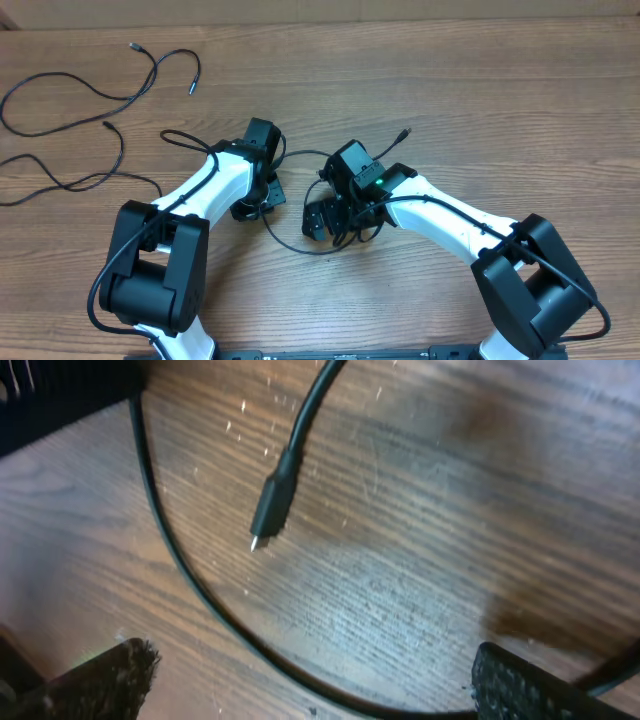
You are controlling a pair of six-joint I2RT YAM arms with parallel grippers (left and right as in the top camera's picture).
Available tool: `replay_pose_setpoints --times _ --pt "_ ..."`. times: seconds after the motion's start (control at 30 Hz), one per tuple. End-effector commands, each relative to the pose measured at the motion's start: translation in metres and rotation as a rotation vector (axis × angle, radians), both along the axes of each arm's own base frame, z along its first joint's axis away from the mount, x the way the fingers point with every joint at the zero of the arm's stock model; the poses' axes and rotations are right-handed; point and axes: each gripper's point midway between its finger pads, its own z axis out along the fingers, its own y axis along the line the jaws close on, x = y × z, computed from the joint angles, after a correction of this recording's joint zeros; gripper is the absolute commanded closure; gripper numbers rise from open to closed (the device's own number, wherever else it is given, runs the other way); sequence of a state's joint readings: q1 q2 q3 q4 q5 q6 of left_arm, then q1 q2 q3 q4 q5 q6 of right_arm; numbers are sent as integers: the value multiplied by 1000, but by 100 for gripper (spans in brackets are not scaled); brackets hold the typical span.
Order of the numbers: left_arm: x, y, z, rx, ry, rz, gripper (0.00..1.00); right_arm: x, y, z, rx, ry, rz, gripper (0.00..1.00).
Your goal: Untangle cables
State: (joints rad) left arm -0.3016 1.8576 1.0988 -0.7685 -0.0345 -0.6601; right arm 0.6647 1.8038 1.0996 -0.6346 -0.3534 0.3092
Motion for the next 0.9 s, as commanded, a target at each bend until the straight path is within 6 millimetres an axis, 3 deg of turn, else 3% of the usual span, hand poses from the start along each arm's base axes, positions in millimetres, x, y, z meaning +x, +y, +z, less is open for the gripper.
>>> replay_pose_setpoints --times 0.0,0.13,0.3,0.47,0.67,0.87 --pt "-22 -4 -26 -27 92 20 96 -5 12 11 46 -14 70 0" --pt "-17 -24 -19 -169 105 38 96 -17 22 12 60 -11 124 0" --pt "-9 -29 -14 -270 107 111 95 -31 48 12 72 -96 238 0" --pt "-10 -39 -7 -399 144 142 96 -23 52 7 -39 -245 244 0" --pt "-11 -48 0 -494 169 157 96 -23 57 6 -31 -259 250 0" --pt "-12 -50 2 -509 173 158 96 -21 56 -13 -49 -231 246 0"
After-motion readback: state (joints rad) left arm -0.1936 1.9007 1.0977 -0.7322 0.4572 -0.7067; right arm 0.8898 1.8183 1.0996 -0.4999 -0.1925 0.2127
